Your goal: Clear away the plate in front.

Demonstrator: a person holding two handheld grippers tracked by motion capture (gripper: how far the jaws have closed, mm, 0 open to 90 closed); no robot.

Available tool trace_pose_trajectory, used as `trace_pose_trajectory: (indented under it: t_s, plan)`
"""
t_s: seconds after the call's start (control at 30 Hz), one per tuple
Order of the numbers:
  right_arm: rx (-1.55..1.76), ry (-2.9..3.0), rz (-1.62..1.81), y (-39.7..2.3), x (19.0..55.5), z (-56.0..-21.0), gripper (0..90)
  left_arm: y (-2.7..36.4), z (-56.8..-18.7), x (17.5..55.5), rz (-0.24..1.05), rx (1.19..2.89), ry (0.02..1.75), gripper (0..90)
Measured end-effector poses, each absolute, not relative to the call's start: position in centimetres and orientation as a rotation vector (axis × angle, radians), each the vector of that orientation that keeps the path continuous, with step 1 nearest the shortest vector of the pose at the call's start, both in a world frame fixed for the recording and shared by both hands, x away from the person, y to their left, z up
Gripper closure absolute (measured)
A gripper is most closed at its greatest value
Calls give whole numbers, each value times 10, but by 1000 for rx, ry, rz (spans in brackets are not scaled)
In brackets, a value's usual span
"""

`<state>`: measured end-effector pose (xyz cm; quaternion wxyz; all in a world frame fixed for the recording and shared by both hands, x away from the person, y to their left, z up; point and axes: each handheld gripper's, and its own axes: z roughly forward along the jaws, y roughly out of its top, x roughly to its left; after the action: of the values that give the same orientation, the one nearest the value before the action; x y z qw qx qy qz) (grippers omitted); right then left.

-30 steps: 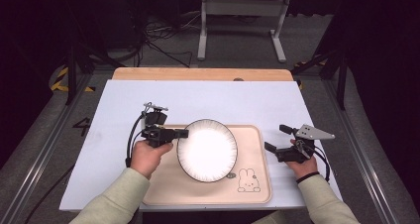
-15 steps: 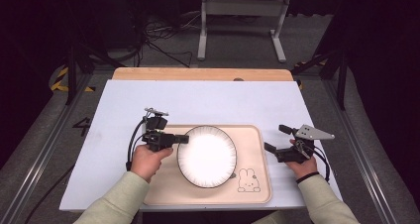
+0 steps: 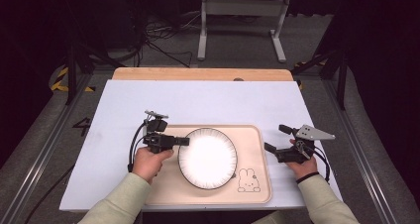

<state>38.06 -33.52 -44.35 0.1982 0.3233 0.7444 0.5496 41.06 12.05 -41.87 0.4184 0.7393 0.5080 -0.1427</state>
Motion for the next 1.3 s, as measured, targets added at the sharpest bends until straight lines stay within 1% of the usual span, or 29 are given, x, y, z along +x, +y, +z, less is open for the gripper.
trace_pose_trajectory:
  t_s: [0.33,0.47,0.87,1.07,1.3]
  plan:
    - [906,2080,1536,-336,381,-443,12,122,-426,412,-373,1849,1300,815]
    - [907,2080,1534,-336,381,-443,12,120,-425,413,-343,1883,1290,817]
    - [914,2082,1534,-336,381,-443,12,118,-431,418,-317,1928,1315,826]
    - [915,2085,1535,-336,381,-443,14,118,-436,419,-288,1977,1322,826]
    - [910,2088,1531,-335,381,-443,14,116,-444,422,-287,1980,1336,824]
